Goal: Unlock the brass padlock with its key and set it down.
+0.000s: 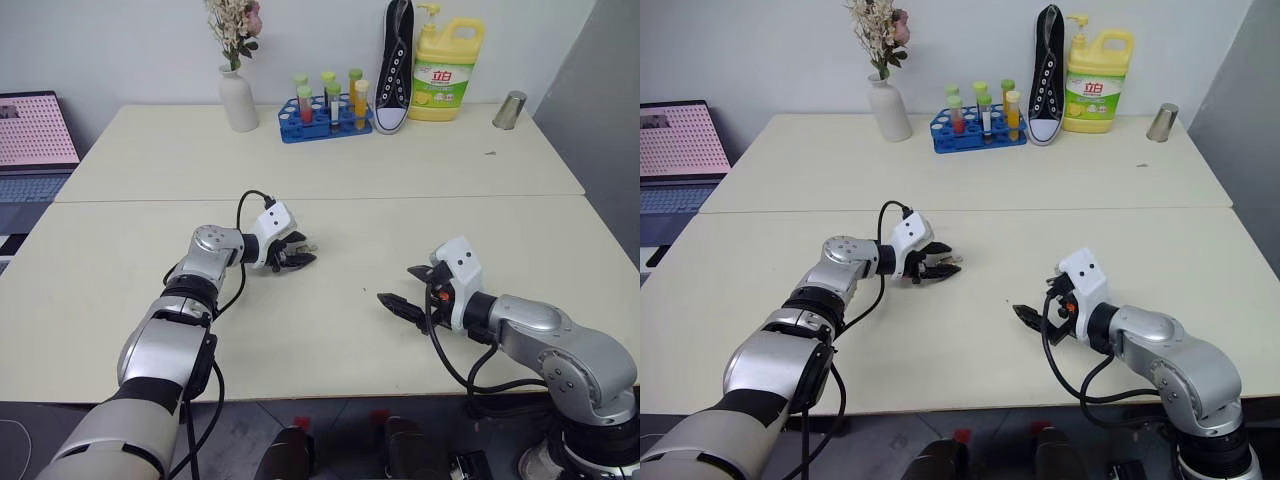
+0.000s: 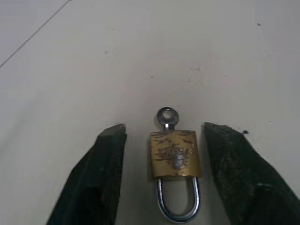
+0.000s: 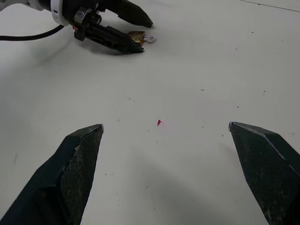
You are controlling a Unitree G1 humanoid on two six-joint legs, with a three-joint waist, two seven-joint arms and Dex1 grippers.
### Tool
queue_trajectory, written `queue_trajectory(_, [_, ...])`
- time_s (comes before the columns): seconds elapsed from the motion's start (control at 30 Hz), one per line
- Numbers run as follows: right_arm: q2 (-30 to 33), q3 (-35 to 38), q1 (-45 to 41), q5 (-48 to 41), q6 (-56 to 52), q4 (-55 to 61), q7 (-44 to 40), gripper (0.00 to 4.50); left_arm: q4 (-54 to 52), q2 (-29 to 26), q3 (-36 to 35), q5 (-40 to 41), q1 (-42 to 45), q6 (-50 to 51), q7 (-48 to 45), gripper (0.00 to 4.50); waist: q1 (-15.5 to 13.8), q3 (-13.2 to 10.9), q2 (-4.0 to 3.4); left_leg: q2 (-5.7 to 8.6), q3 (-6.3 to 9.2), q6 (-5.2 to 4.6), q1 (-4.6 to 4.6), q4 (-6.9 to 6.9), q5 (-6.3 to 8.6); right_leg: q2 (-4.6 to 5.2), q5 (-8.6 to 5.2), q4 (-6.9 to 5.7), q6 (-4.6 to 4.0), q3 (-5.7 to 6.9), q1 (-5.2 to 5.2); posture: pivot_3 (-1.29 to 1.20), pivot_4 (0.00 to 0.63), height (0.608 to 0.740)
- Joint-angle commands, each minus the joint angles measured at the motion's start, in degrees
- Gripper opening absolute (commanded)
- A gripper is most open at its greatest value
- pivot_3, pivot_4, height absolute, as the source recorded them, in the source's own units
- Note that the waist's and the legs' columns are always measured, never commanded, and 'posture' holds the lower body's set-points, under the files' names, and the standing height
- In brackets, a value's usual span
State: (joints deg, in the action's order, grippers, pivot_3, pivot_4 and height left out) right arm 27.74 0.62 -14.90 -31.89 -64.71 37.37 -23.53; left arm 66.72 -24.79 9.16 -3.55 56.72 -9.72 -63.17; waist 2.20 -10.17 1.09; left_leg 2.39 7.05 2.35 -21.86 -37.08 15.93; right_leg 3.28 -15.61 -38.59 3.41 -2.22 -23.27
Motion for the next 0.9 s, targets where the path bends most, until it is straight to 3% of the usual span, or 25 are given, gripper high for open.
queue_trajectory(0.03, [-0.16,1.20,-1.34,-1.18,0.44,1.55,0.35,4.50,1.02,-1.60,3.50,-4.70,-2.03,2.78,-0.80,1.55,0.29,0.02,0.01,-0.01,0.00,-0.01,0.03,0.00,0.00,-0.02,0.00,-0.04,0.00,0.00,0.00,0.00,0.150,0.740])
queue_trajectory(0.1, [-0.28,1.04,-1.67,-1.33,0.68,1.27,0.47,4.50,0.51,-2.04,4.00,-5.36,-2.62,3.36,-0.98,0.96,0.50,0.05,0.03,-0.02,0.01,-0.03,0.11,-0.03,-0.01,-0.04,0.00,-0.19,0.00,-0.01,0.02,0.00,0.150,0.740])
queue_trajectory(0.3, [0.14,0.62,-2.15,-1.17,1.86,0.75,0.20,4.50,-4.28,-3.48,4.22,-4.60,-6.42,3.13,-3.36,0.97,1.47,0.38,0.01,-0.11,0.00,-0.05,0.31,-0.01,-0.02,-0.13,-0.01,-0.33,0.01,-0.09,0.07,0.00,0.150,0.740])
queue_trajectory(0.6, [2.95,-0.12,-0.64,-1.55,7.92,2.48,-4.02,4.50,-35.54,-1.84,-2.28,7.58,-19.49,-5.38,-4.25,0.97,0.66,0.47,0.01,-0.12,0.07,-0.03,0.08,-0.10,-0.03,-0.02,-0.01,-0.25,-0.01,-0.11,-0.01,0.00,0.150,0.740])
queue_trajectory(0.73, [3.81,0.75,1.88,-5.27,9.94,4.47,-8.26,4.50,-46.91,-1.25,-1.54,4.25,-25.97,-25.25,1.88,0.97,-0.42,0.46,0.03,-0.17,0.16,-0.02,-0.04,-0.21,-0.03,0.06,-0.01,-0.20,-0.01,-0.08,-0.03,0.00,0.150,0.740])
queue_trajectory(0.9, [1.60,2.57,1.01,-11.80,8.05,2.64,-8.43,4.50,-47.28,-2.86,-1.25,-3.58,-26.76,-50.17,9.59,0.97,-0.48,0.46,0.03,-0.11,0.10,-0.02,0.06,-0.21,-0.03,0.11,-0.01,-0.21,-0.01,-0.10,0.04,0.00,0.150,0.740])
